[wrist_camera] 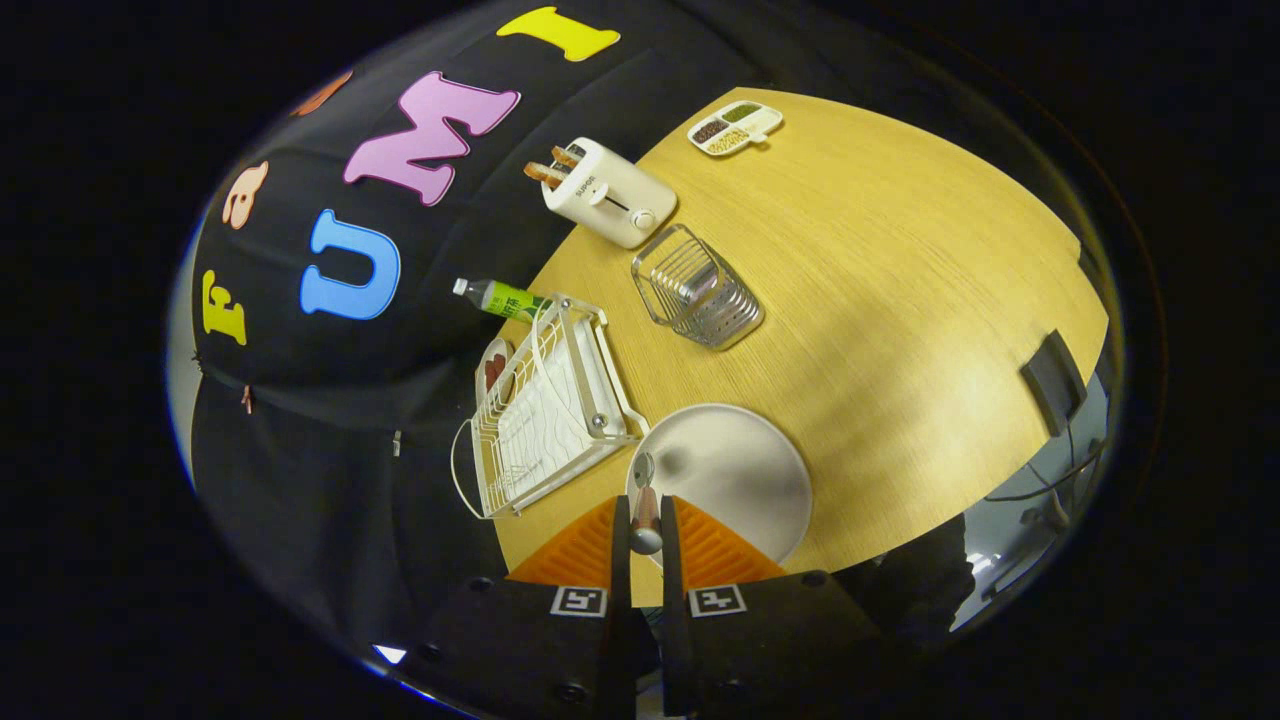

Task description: Take the plate from the dish rack, then take the spoon from the basket and place it into the plate.

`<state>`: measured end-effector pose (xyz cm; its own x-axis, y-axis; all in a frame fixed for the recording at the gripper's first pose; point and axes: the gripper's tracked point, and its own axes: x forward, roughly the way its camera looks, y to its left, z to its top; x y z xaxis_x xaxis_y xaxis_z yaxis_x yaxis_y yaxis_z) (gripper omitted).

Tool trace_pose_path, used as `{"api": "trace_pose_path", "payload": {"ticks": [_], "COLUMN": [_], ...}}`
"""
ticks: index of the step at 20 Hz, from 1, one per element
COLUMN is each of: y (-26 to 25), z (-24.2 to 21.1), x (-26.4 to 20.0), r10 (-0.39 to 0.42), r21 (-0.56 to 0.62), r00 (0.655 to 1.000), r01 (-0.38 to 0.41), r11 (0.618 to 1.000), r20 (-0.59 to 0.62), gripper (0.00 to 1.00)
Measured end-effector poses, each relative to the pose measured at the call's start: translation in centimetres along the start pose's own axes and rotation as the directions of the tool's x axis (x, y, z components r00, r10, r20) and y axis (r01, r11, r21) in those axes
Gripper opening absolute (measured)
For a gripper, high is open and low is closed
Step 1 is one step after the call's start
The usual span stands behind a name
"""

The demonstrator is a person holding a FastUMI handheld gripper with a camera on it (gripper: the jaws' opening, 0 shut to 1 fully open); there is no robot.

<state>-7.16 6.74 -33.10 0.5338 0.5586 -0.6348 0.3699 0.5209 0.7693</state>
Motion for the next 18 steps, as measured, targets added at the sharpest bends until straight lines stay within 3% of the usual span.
{"api": "trace_pose_path", "payload": {"ticks": [5,18], "y": [-1.3,-2.2], "z": [-1.4,-2.3], "x": [1.7,2.8], "r10": [-0.040,-0.045], "r21": [0.001,0.058], "r00": [0.999,0.999], "r01": [0.040,0.046], "r11": [0.999,0.997], "r20": [-0.023,-0.023], "gripper": [0.15,0.17]}}
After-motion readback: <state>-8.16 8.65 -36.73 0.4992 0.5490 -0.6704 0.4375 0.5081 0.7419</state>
